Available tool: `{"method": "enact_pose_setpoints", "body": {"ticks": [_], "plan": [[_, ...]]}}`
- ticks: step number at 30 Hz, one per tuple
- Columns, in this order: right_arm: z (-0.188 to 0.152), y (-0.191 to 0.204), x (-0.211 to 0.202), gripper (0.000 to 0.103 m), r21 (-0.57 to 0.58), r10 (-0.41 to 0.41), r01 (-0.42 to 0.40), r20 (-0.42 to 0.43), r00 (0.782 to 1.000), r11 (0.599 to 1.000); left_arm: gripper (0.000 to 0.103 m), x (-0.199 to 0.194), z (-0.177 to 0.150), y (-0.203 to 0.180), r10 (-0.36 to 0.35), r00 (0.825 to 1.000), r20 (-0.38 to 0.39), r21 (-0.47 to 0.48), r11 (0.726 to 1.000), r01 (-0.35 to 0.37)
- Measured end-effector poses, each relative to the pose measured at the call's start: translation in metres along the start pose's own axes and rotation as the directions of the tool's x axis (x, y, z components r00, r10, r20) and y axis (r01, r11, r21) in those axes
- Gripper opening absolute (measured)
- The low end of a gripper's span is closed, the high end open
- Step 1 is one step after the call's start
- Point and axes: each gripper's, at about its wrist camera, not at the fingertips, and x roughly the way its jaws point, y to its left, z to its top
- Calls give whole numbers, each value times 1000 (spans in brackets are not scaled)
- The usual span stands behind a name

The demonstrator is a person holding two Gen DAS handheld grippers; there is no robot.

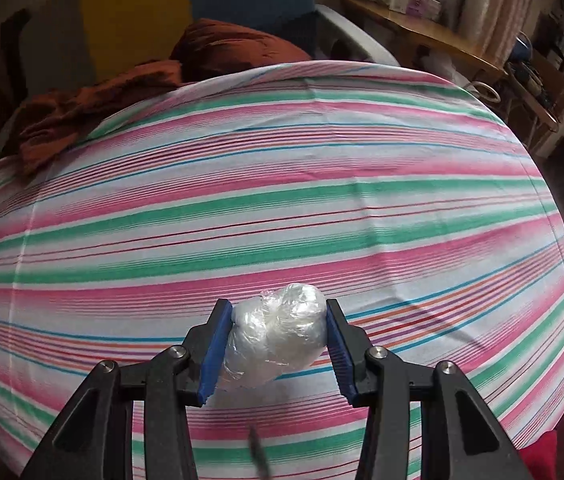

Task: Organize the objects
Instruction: 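Carry yellow sponge and white bag to the gold tray and release both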

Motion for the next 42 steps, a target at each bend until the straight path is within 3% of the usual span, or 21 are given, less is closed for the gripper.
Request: {"method": "enact_pose_setpoints", "body": {"ticks": [10, 18, 34, 42], "plan": [[-5, 78, -27, 46, -120, 83, -79, 26, 996, 990, 63, -27, -17, 27, 25, 999, 24, -54, 998, -23], [-13, 143, -58, 46, -212, 188, -171, 63, 980, 962, 63, -47, -31, 52, 53, 998, 42, -107, 993, -48], [-55, 253, -96, 46, -336, 381, -341, 58, 923, 878, 63, -78, -64, 106, 123, 991, 50, -219, 970, -109], [-87, 312, -122, 46, -437, 506, -448, 20, 862, 780, 63, -109, -87, 176, 180, 982, 53, -378, 914, -147]]}}
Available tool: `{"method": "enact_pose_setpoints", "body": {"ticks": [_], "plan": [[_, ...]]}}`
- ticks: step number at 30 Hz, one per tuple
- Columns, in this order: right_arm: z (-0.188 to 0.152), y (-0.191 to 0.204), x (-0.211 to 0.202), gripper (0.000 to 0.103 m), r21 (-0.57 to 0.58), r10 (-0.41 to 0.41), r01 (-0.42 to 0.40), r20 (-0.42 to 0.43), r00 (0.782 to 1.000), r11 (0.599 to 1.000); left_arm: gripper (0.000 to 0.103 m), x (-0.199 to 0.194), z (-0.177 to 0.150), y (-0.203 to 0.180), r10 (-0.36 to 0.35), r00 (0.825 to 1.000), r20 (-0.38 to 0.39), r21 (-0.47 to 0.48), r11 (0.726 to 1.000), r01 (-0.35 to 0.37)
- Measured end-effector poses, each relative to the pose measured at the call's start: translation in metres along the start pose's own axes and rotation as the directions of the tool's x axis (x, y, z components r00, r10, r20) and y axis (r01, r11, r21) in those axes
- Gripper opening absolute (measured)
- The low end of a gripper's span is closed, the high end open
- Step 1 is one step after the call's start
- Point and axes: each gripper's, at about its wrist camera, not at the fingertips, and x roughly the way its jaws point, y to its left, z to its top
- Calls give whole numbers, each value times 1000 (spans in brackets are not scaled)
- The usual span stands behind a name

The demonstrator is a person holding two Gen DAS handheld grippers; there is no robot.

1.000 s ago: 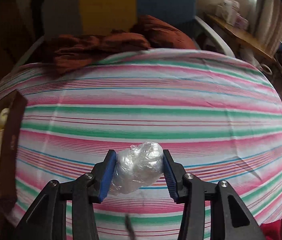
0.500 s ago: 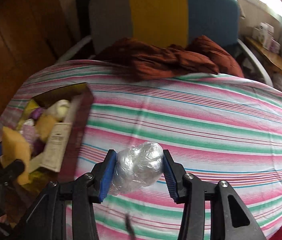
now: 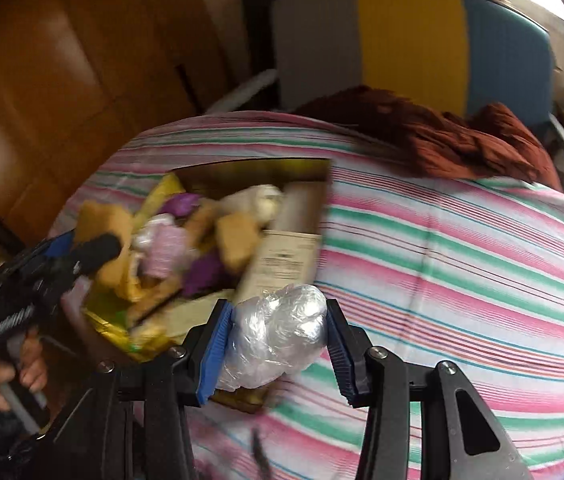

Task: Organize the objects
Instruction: 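Carry yellow sponge and white bag to the gold tray and release both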

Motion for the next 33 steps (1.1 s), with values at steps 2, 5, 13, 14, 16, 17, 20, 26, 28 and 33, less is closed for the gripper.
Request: {"method": "enact_pose_setpoints", "body": {"ticks": [2, 5, 13, 14, 16, 17, 20, 26, 28, 33], "plan": [[2, 19, 9, 46, -25, 34, -34, -6, 999, 999, 64, -5, 0, 20, 23, 1000, 8, -37, 999, -23], [5, 37, 23, 48, -56, 65, -66, -28, 998, 996, 64, -8, 0, 45, 49, 999, 6, -79, 996, -48], [2, 49, 47, 62, -41, 68, -72, -84, 994, 997, 64, 9, 7, 59, 19, 1000, -20, -126, 992, -22], [2, 48, 49, 62, -32, 71, -74, -85, 994, 997, 64, 13, 9, 58, 12, 1000, -24, -124, 992, -15], [1, 46, 50, 62, -18, 74, -76, -85, 994, 997, 65, 22, 13, 52, -2, 1000, -29, -117, 993, -2], [0, 46, 50, 62, -15, 72, -74, -85, 994, 997, 65, 26, 14, 50, 0, 999, -32, -113, 994, -4], [-2, 45, 50, 62, -15, 46, -47, -80, 996, 999, 69, 40, 18, 41, 7, 999, -43, -96, 995, -11], [-2, 42, 48, 70, -21, -58, 57, -35, 998, 998, 81, 47, 17, 31, 57, 998, -41, -55, 997, -59], [-2, 40, 50, 70, -13, -66, 65, -31, 997, 998, 85, 44, 16, 30, 78, 997, -26, -45, 996, -79], [-3, 42, 47, 76, -13, -115, 115, 4, 993, 993, 85, 35, 12, 31, 118, 993, -10, -40, 992, -119]]}}
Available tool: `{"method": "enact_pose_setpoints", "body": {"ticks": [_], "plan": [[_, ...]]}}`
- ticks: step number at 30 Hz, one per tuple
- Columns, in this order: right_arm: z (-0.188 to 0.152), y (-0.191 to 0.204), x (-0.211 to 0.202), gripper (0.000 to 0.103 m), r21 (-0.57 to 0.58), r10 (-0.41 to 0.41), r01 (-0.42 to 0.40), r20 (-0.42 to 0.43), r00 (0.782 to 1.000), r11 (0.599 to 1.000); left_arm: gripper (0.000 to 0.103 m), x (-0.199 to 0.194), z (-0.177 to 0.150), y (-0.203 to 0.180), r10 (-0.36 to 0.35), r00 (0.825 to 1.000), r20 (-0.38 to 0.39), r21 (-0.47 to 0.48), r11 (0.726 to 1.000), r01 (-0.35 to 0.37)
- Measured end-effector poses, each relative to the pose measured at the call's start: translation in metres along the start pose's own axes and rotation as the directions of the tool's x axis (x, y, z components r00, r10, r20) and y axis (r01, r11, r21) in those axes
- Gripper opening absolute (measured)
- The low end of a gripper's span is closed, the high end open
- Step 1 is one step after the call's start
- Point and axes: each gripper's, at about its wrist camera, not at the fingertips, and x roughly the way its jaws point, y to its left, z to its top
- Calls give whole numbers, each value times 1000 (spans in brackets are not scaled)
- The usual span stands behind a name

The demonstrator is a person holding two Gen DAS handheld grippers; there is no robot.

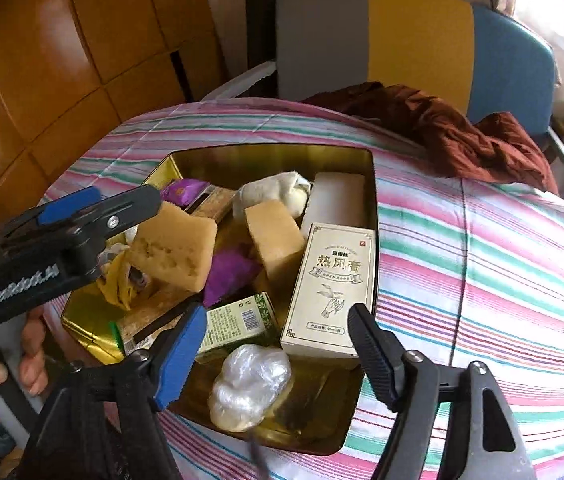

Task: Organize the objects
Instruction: 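Carry yellow sponge and white bag to the gold tray and release both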

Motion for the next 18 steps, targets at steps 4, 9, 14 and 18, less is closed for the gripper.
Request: {"method": "enact_pose_setpoints", "body": {"ticks": [4, 9, 14, 18], "plan": [[0, 6, -3, 77, 3, -33, 33, 30, 999, 999, 92, -16, -6, 0, 38, 999, 32, 12, 999, -39], [-3, 15, -13, 78, -3, -96, 96, 88, 992, 995, 102, -42, -16, 1, 90, 993, 75, 12, 996, -91], [-11, 19, -25, 80, 17, -163, 163, 150, 975, 987, 103, -64, -27, 4, 127, 987, 93, 3, 992, -128], [-18, 20, -32, 81, 31, -208, 206, 186, 960, 978, 103, -74, -38, 1, 144, 985, 92, 9, 989, -145]]}}
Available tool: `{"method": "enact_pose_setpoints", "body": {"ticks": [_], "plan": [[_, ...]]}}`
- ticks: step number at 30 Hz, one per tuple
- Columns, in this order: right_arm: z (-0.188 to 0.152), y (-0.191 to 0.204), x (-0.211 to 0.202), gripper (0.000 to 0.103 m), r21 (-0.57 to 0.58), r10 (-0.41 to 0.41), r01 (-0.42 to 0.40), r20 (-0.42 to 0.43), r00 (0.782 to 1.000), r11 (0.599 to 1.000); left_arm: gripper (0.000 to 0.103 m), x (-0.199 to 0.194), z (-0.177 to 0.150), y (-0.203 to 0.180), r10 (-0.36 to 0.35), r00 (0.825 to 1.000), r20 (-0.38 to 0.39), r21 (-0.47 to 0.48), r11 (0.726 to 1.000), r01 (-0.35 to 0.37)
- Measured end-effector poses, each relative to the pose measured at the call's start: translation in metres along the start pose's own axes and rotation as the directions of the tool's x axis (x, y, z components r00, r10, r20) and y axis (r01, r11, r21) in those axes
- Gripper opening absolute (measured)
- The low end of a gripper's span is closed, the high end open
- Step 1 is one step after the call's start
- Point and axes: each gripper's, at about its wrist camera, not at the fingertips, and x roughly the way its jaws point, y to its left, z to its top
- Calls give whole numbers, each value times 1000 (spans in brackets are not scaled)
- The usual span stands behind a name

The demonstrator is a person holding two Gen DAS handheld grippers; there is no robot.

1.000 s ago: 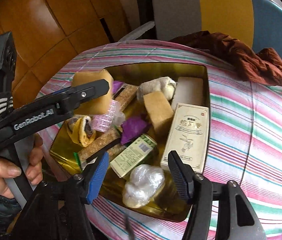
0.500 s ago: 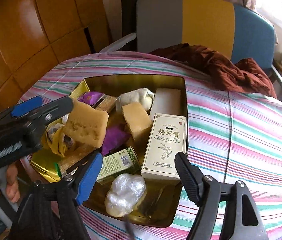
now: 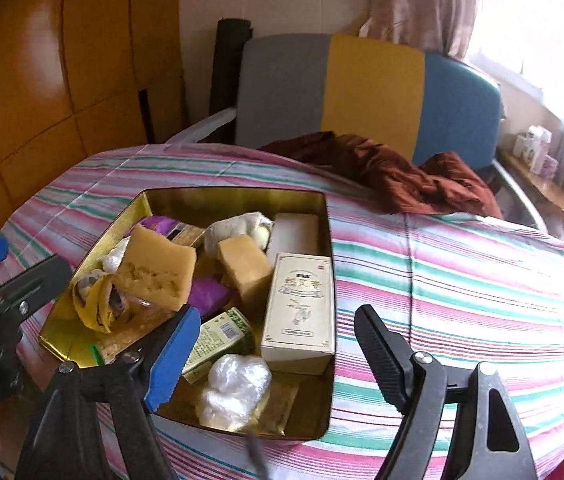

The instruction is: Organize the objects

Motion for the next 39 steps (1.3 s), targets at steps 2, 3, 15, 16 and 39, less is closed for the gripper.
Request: {"method": "enact_pose_setpoints", "body": {"ticks": [2, 3, 15, 16, 39], "plan": [[-2, -1, -1, 81, 8, -4, 4, 0, 1000, 1000, 103, -4, -4, -1, -4, 1000, 1, 0, 1000, 4], [-3, -2, -1, 81, 11, -5, 5, -3, 1000, 1000, 103, -6, -5, -1, -7, 1000, 5, -1, 1000, 7], [-10, 4, -1, 81, 6, 2, -2, -15, 1000, 1000, 103, -15, -12, -3, 26, 1000, 14, -22, 999, -25], [-10, 4, 0, 81, 5, 4, -3, -17, 1000, 1000, 103, -15, -13, -3, 29, 999, 13, -24, 999, -29], [-11, 8, 5, 81, 4, 9, -9, -34, 999, 1000, 102, -12, -19, 4, 61, 998, 4, -32, 998, -61]]}}
